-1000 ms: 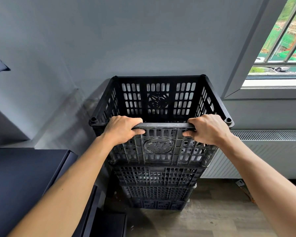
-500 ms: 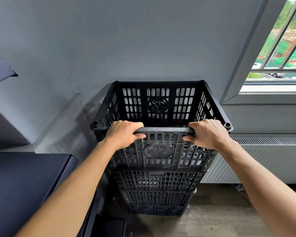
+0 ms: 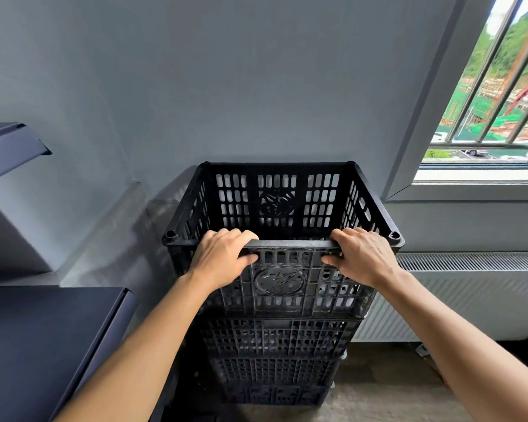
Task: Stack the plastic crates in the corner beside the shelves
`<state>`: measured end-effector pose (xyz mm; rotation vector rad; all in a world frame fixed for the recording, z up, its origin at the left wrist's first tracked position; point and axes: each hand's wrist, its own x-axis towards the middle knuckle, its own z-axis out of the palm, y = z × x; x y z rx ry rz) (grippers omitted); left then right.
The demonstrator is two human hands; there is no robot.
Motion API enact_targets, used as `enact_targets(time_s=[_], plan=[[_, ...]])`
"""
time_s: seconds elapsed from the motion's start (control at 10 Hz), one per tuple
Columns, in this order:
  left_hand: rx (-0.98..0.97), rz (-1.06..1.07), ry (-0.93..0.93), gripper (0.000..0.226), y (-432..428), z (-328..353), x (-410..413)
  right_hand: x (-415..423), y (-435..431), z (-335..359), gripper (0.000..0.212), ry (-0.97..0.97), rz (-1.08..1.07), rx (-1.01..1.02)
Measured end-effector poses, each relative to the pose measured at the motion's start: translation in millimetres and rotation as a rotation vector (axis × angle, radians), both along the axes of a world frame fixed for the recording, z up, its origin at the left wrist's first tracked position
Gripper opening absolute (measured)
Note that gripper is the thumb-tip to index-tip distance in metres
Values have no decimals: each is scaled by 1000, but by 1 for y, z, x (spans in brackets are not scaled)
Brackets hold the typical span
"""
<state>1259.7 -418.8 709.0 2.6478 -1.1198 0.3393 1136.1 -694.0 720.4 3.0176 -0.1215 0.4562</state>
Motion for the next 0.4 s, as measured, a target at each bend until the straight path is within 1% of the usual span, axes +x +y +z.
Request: enact_targets(time_s=[0.1,0.3,0.4], plan=[[-56,-25,80,43,5,3,-4,-3,1,0,45,20,0,26],[-131,-46,184,44,6,18,-17,-12,7,14,51,62,31,154],[-242,-53,261,42,7,34,-24,-18,12,31,51,12,56,212]])
